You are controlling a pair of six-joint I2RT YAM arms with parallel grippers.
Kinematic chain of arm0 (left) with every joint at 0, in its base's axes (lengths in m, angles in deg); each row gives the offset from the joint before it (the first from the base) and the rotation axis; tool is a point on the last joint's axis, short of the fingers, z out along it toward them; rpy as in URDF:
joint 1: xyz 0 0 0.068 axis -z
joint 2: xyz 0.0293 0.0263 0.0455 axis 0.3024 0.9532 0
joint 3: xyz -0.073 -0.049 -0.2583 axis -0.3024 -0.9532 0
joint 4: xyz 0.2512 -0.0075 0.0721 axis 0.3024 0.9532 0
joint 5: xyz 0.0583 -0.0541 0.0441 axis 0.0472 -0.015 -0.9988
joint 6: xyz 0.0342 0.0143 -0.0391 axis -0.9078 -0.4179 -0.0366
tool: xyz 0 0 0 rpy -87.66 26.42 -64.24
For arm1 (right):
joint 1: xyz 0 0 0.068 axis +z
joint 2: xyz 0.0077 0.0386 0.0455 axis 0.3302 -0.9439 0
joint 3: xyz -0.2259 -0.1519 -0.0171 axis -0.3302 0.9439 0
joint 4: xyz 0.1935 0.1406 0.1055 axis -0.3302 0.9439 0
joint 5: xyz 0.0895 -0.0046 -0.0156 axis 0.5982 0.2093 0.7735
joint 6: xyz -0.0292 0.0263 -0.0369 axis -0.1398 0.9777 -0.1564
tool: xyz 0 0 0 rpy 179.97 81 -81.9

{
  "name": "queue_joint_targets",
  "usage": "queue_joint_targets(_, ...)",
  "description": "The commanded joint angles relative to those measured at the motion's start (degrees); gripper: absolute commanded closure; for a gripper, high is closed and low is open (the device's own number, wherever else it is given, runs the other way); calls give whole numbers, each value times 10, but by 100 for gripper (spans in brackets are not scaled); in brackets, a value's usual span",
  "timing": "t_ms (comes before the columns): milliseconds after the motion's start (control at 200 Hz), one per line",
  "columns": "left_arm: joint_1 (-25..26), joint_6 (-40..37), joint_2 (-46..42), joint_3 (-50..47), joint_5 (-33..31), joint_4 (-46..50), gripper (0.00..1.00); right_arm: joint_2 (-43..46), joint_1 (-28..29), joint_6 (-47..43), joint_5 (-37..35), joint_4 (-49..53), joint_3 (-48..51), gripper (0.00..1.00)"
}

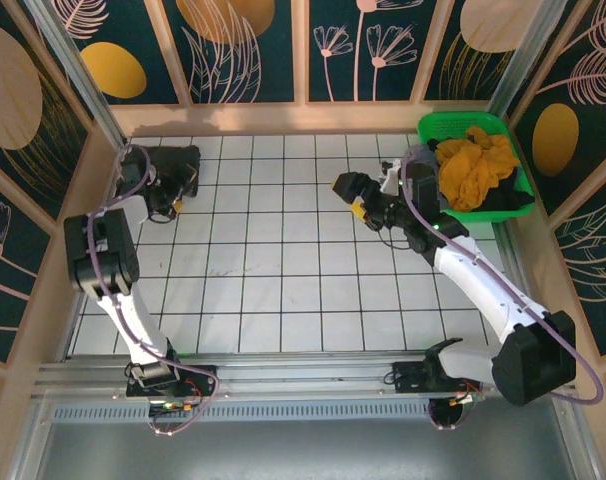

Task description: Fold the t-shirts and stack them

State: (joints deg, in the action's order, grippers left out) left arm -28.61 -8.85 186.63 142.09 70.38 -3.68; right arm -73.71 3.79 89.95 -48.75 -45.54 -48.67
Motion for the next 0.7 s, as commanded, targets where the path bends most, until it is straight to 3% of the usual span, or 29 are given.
queue_joint_targets(0,16,13,-145,-48,-5,-14,1,8,-42,-8,-46,45,-38,1)
queue_joint_targets(135,52,-26,-290,-129,-77,13,1,54,-99,-58,-100,84,-42,1)
queue_joint_targets(245,58,-36,-387,-208,-167,58,1,102,-126,-103,-215,141,-40,1)
queue_joint_targets(405,72,-24,-540,-318,-384,96,1,105,-137,-131,-367,141,27,1)
queue_joint_targets(505,73,-183,-609,-425,-373,-72,1,121,-139,-219,-433,-36,152,1)
queue_joint_targets(586,73,-267,-641,-478,-423,-135,1,125,-132,-269,-519,-183,248,1)
queue_joint_targets(696,73,-344,-626,-540,-449,-244,1,81,-138,-359,-562,-270,308,1)
